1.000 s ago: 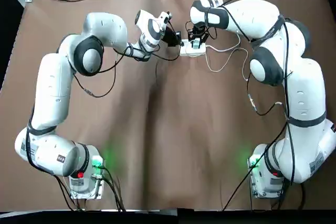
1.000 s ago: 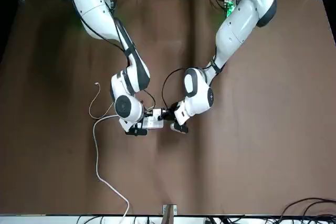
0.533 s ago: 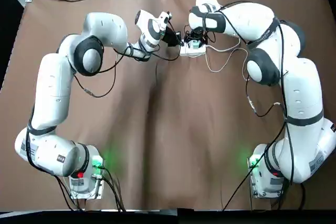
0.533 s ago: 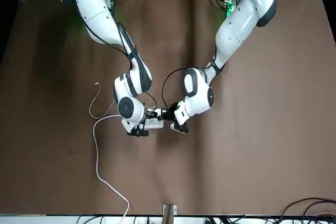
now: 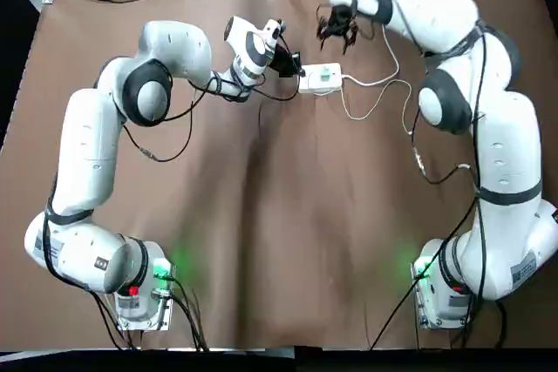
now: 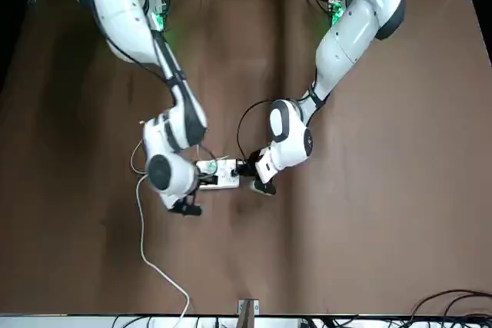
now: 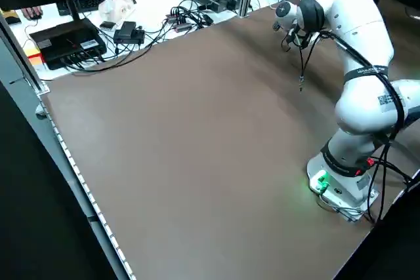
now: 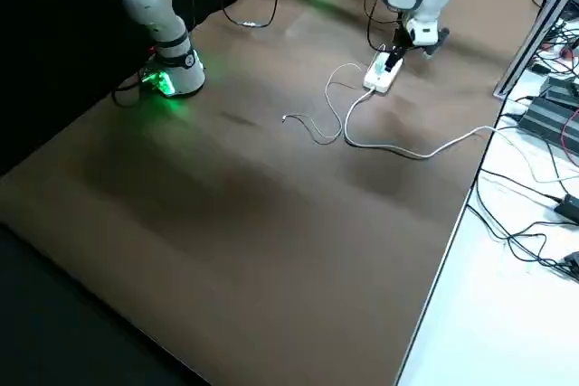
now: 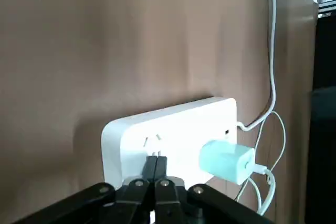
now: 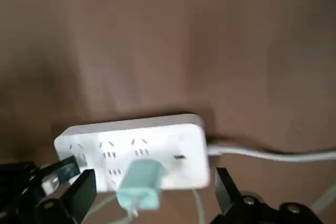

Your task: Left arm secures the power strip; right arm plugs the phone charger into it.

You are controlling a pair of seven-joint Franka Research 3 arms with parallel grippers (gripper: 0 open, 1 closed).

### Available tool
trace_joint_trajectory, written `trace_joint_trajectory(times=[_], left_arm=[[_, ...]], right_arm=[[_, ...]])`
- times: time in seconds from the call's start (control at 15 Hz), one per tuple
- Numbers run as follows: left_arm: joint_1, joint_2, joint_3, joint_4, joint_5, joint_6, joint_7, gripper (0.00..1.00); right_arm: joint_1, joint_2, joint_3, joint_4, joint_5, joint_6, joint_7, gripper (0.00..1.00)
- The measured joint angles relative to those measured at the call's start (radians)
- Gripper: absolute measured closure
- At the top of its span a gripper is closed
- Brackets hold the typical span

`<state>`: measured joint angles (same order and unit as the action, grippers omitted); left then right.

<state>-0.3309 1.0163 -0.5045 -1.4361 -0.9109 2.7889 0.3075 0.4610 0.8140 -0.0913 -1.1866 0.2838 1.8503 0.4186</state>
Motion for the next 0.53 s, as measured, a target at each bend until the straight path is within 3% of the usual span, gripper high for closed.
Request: trace_joint_trajectory(times=[0.27,0.53], left_arm=[[0.000,0.000,0.000,0.001,0.000,0.000,0.000,0.99],[0.000,0.000,-0.001,0.008,0.000,0.003,0.000,0.99]], right_arm=[[-0.128,-0.112,-0.014,0.068,-0.003,-0.121,-0.033,0.00],[-0.331,-0.269,-0.022,0.073,-0.003,-0.238,-0.180,0.00]])
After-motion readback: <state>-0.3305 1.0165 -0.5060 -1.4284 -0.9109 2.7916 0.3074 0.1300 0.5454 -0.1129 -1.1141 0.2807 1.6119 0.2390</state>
